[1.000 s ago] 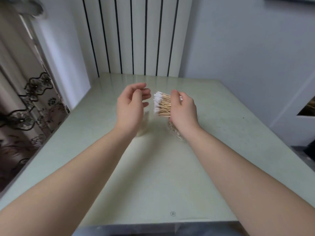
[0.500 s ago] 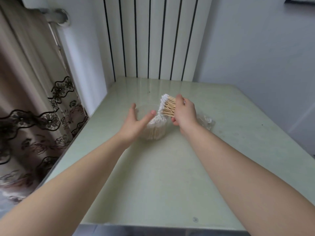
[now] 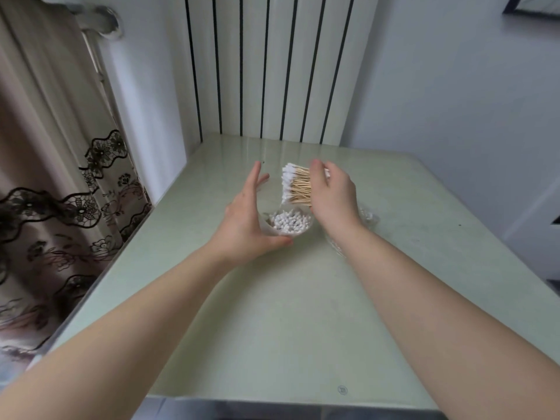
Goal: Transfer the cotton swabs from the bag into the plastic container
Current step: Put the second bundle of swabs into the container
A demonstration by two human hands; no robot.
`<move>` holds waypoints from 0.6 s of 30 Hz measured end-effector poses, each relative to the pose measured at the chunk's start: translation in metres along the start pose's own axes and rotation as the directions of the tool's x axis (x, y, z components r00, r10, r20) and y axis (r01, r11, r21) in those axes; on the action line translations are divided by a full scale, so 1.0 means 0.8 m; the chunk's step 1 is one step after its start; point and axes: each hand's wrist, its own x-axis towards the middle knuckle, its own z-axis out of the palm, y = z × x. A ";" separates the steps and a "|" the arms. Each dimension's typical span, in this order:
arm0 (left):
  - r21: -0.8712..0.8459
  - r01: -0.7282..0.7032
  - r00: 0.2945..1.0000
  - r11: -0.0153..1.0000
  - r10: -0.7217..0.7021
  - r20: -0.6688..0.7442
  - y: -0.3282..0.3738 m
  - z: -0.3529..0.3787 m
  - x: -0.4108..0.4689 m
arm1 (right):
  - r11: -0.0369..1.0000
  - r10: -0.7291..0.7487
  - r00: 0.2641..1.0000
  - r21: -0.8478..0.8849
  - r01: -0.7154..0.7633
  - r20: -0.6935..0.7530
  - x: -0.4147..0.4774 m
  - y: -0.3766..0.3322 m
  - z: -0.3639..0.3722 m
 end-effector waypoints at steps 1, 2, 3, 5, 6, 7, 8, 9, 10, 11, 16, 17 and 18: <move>0.030 -0.021 1.000 0.999 0.021 0.002 0.005 0.001 -0.001 | 0.998 -0.051 0.999 -0.042 0.052 0.013 -0.003 -0.006 0.000; 0.053 -0.033 0.999 0.998 0.033 0.001 0.010 0.003 -0.002 | 0.992 -0.092 0.996 -0.087 0.094 0.019 -0.006 -0.009 0.000; 0.072 -0.038 0.999 0.997 0.039 -0.003 0.013 0.004 -0.003 | 0.985 -0.112 0.993 -0.130 0.114 0.024 -0.008 -0.011 0.002; 0.098 -0.041 0.999 0.994 0.043 -0.018 0.016 0.007 -0.005 | 0.977 -0.105 0.994 -0.186 0.108 0.028 -0.011 -0.014 0.006; 0.101 -0.038 0.999 0.994 0.041 -0.025 0.016 0.008 -0.005 | 0.973 -0.090 0.995 -0.211 0.095 0.035 -0.011 -0.014 0.008; 0.102 -0.036 0.999 0.994 0.039 -0.033 0.016 0.009 -0.006 | 0.967 -0.073 0.996 -0.240 0.081 0.043 -0.011 -0.014 0.010; 0.105 -0.034 0.999 0.994 0.038 -0.037 0.016 0.009 -0.005 | 0.961 -0.061 0.997 -0.266 0.072 0.050 -0.012 -0.015 0.011; 0.110 -0.032 0.999 0.993 0.036 -0.039 0.016 0.009 -0.006 | 0.958 -0.046 0.997 -0.281 0.060 0.056 -0.012 -0.016 0.011; 0.119 -0.035 0.998 0.992 0.040 -0.040 0.017 0.008 -0.006 | 0.957 -0.032 0.998 -0.287 0.047 0.057 -0.011 -0.016 0.011; 0.131 -0.041 0.998 0.991 0.047 -0.038 0.018 0.008 -0.007 | 0.956 -0.023 0.998 -0.290 0.038 0.055 -0.010 -0.017 0.012; 0.149 -0.043 0.998 0.988 0.049 -0.037 0.019 0.009 -0.008 | 0.926 -0.054 0.998 -0.371 0.065 0.039 -0.009 -0.024 0.018; 0.148 -0.043 0.998 0.988 0.049 -0.041 0.019 0.009 -0.008 | 0.916 -0.068 0.997 -0.394 0.077 0.036 -0.009 -0.025 0.019; 0.149 -0.047 0.998 0.988 0.054 -0.040 0.018 0.009 -0.009 | 0.901 -0.086 0.996 -0.423 0.094 0.037 -0.009 -0.024 0.019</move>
